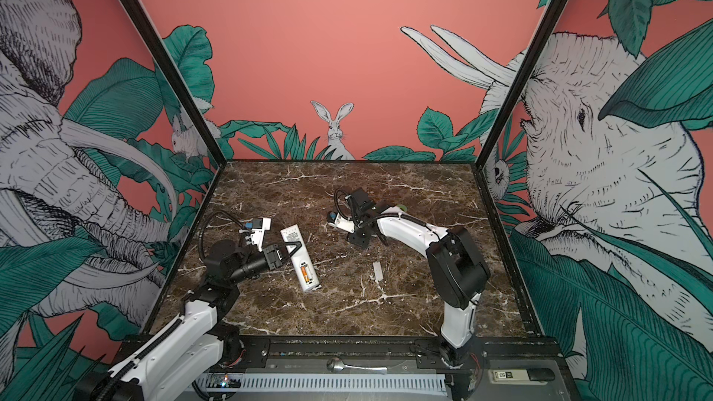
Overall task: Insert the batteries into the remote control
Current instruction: 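Open the right gripper and move it over the second orange battery, then lower the right gripper onto the second orange battery and close on it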
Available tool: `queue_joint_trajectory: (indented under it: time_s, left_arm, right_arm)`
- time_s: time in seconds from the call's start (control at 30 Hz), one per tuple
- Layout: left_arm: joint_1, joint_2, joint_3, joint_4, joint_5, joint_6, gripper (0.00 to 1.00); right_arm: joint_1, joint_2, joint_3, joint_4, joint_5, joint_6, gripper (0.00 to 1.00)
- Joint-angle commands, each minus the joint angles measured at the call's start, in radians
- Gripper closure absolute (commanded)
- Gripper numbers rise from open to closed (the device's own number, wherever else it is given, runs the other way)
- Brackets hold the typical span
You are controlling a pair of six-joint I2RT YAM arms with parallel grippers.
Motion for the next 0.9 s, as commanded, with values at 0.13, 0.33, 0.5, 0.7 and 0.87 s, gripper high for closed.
queue_joint_trajectory:
  time_s: [0.13, 0.33, 0.5, 0.7, 0.87]
  left_arm:
    - [0.011, -0.008, -0.009, 0.050, 0.017, -0.009, 1.00]
    - [0.011, -0.004, -0.012, 0.050, 0.015, -0.008, 1.00]
    - [0.012, 0.011, -0.015, 0.068, 0.015, -0.014, 1.00]
    - [0.012, 0.024, -0.010, 0.079, 0.017, -0.018, 1.00]
    - [0.013, 0.036, -0.007, 0.090, 0.017, -0.021, 1.00]
  right_arm:
    - [-0.005, 0.095, 0.090, -0.066, -0.008, -0.097, 0.54]
    - [-0.012, 0.139, 0.119, -0.077, -0.013, -0.109, 0.51]
    - [-0.014, 0.177, 0.146, -0.097, -0.003, -0.118, 0.50]
    - [-0.018, 0.207, 0.171, -0.111, -0.005, -0.121, 0.52]
    - [-0.020, 0.232, 0.184, -0.129, -0.004, -0.128, 0.54]
